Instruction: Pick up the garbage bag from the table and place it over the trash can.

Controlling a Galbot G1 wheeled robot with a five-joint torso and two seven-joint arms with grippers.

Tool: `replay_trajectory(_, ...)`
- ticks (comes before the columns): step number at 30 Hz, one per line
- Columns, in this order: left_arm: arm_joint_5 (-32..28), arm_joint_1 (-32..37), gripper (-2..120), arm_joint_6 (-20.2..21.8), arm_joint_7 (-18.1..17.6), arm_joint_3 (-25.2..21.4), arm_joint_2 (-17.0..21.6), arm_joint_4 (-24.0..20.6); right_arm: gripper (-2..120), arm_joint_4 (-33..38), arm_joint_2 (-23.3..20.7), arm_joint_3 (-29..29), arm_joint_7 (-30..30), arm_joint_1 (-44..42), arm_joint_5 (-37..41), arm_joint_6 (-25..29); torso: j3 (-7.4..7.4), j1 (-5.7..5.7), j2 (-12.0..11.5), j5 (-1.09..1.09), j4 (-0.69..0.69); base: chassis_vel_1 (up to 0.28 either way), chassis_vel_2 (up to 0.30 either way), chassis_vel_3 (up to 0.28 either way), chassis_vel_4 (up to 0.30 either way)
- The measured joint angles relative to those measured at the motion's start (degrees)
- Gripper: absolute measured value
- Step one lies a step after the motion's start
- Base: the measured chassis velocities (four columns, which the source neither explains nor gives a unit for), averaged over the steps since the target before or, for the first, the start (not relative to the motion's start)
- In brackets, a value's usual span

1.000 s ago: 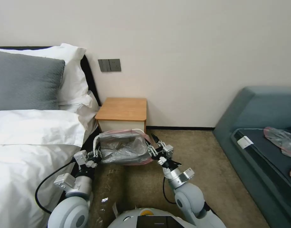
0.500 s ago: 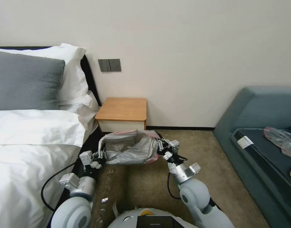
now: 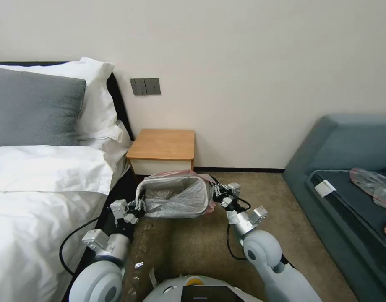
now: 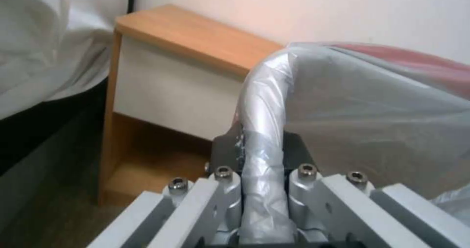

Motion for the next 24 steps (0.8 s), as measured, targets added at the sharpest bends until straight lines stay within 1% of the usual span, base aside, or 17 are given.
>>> replay_trajectory(3, 0.0, 0.0, 6, 0.0, 1.1, 0.0, 0.0, -0.4, 0, 0.1, -0.7, 0.3, 0.8, 0.7, 2.9, -0.9, 0.00, 0.00, 0.0, 0.00, -0.01, 0.000, 0.000, 0.000, 0.000)
replay_trajectory(6, -0.2, -0.1, 6, -0.4, 1.6, 0.1, 0.0, -0.3, 0, -0.2, -1.4, 0.3, 1.1, 1.3, 3.6, -1.3, 0.00, 0.00, 0.0, -0.01, 0.00, 0.000, 0.000, 0.000, 0.000)
replay_trajectory(10, -2.1, -0.4, 6, -1.7, 2.6, 0.0, -0.1, -0.1, 0, -2.2, -2.2, -0.1, 0.9, 1.9, 3.8, -1.4, 0.00, 0.00, 0.0, 0.00, -0.01, 0.000, 0.000, 0.000, 0.000)
replay_trajectory(19, -3.7, -0.3, 6, -2.0, 3.3, 0.0, 0.0, -0.4, 0, -4.5, -2.1, -1.1, 1.1, 3.2, 3.3, -1.0, 0.00, 0.00, 0.0, -0.01, 0.00, 0.000, 0.000, 0.000, 0.000)
replay_trajectory(24, -6.0, -0.4, 6, -2.0, 3.1, 0.0, 0.0, -0.5, 1, -6.7, -2.1, -1.0, 1.0, 4.5, 2.1, 0.4, 0.00, 0.00, 0.0, 0.00, 0.00, 0.000, 0.000, 0.000, 0.000)
